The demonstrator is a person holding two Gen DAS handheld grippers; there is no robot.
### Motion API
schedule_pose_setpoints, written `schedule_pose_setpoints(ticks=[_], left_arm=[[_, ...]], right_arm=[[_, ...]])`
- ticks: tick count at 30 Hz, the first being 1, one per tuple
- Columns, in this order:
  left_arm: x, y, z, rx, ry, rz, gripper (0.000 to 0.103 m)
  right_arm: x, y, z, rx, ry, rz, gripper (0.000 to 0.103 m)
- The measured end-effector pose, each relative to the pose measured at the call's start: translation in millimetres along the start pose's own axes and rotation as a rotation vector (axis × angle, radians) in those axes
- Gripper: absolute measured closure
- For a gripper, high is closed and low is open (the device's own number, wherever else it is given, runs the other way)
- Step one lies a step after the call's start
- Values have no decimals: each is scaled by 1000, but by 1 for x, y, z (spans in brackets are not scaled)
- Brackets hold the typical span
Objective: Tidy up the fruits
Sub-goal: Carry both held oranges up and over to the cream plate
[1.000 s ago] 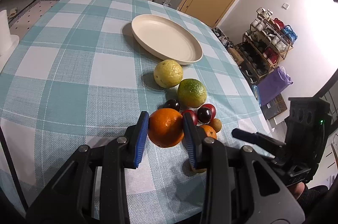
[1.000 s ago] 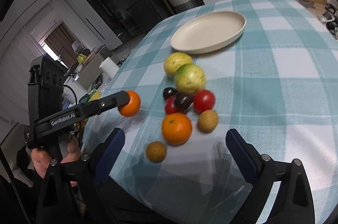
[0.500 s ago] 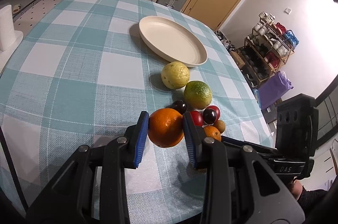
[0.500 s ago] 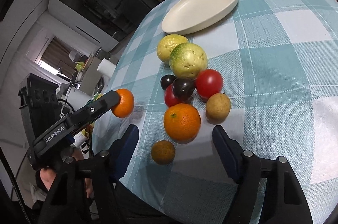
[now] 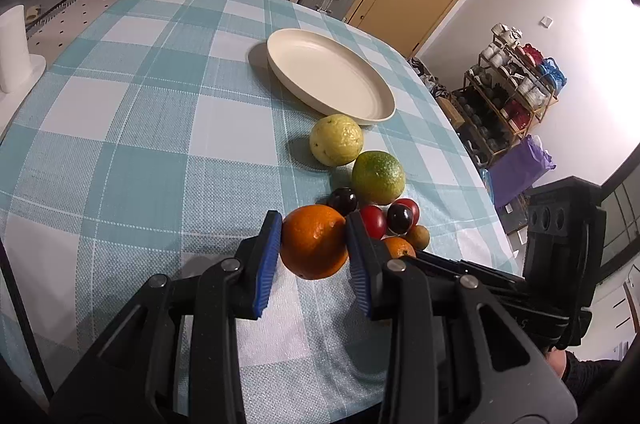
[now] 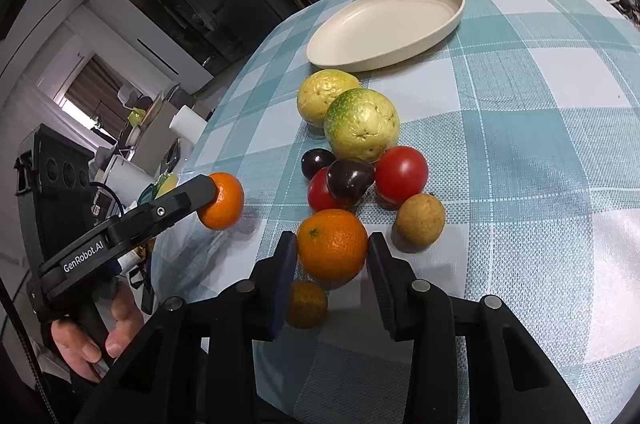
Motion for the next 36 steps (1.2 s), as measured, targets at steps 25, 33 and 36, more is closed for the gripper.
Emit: schedule_pose_setpoints(ticks=[25, 33, 36], left_arm=[[6, 9, -2, 4, 21, -9, 73], [9, 12, -8, -4, 25, -11, 73], [11, 13, -10, -10, 27, -16, 73]], right_arm=[[18, 1, 37, 122, 144, -33, 67], [28, 4, 46, 174, 181, -43, 67], [34, 6, 53, 202, 186, -51, 68]])
Point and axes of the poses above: each gripper's, at about its wrist camera, not at the fingertips, and z roughly against the way its jaws point, x to its right, y to its top, the point moved 1 cm from there along -z, roughly the way its jaws point, and after that the axes turned 6 degrees about -y, right-handed, at the moved point
